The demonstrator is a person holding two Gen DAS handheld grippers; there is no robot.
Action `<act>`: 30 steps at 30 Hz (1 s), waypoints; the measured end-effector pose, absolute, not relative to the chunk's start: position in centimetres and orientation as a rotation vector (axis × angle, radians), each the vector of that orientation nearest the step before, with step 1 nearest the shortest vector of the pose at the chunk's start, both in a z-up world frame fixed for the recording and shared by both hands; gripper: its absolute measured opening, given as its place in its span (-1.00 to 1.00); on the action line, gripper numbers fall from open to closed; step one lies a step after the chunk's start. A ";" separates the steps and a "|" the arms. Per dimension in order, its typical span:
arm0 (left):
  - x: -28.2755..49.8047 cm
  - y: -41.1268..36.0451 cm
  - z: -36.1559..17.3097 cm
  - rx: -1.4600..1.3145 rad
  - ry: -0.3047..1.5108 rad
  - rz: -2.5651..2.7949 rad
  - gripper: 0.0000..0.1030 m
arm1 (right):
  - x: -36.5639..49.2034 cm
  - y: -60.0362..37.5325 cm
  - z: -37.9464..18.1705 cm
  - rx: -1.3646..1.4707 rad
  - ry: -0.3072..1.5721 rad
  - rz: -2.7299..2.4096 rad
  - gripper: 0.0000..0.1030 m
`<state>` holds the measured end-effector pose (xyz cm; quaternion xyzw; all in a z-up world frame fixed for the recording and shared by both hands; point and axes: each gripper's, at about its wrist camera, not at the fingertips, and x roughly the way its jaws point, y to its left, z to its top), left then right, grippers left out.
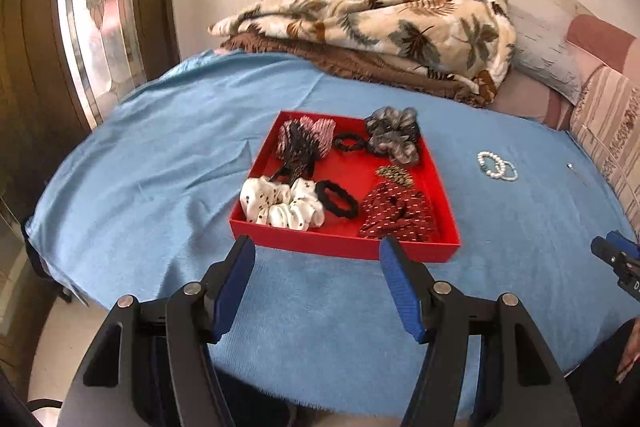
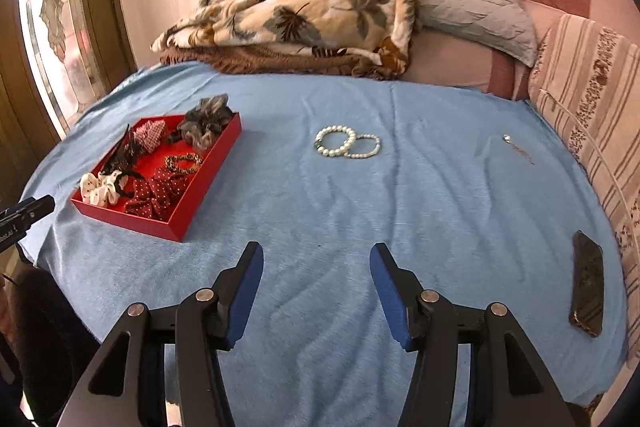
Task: Organize jewelry
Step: 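Withdraw both tools from the tray toward the pearl bracelets, then grasp green-bead pearl bracelet with left tool while right tool grasps plain pearl bracelet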
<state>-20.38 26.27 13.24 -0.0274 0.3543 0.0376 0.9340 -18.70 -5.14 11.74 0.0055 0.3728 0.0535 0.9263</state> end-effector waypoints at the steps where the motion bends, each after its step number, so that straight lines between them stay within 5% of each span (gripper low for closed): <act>1: -20.7 25.7 13.6 -0.038 0.719 0.071 0.24 | -19.0 -5.5 11.9 0.024 0.758 0.113 0.16; 18: -15.7 17.1 16.4 0.021 0.763 -0.130 0.36 | -12.2 -12.9 10.7 0.161 0.784 0.105 0.17; 22: -12.0 14.3 15.3 -0.010 0.811 -0.185 0.36 | -6.5 -13.7 8.5 0.214 0.837 0.140 -0.12; 30: -4.2 10.4 12.1 -0.045 0.878 -0.209 0.36 | 2.8 -13.1 5.0 0.215 0.889 0.168 -0.12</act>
